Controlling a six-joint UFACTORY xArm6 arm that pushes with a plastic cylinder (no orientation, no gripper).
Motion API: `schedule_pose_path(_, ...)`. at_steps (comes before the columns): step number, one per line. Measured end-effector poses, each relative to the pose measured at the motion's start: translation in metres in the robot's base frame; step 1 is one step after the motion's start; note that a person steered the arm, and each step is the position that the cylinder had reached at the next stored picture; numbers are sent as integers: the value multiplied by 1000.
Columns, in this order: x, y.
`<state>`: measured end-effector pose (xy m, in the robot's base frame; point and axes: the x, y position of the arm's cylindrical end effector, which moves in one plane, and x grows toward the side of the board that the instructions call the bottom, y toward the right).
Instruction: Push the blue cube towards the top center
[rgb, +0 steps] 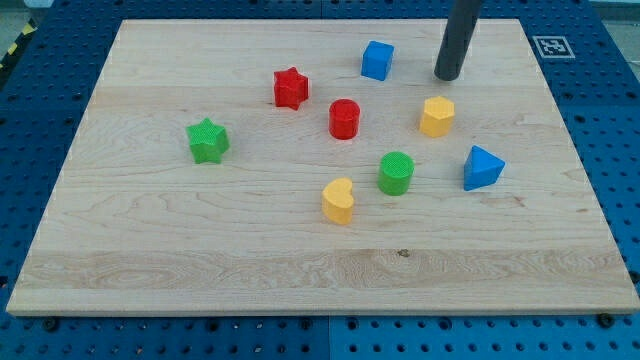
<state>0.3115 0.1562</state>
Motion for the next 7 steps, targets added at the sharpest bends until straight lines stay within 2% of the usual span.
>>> schedule_pose_path(1, 0, -37)
schedule_pose_path(2, 0, -39)
schedule_pose_path(4, -10, -97)
schedule_pose_path(6, -45, -103)
schedule_pose_path(7, -45, -103)
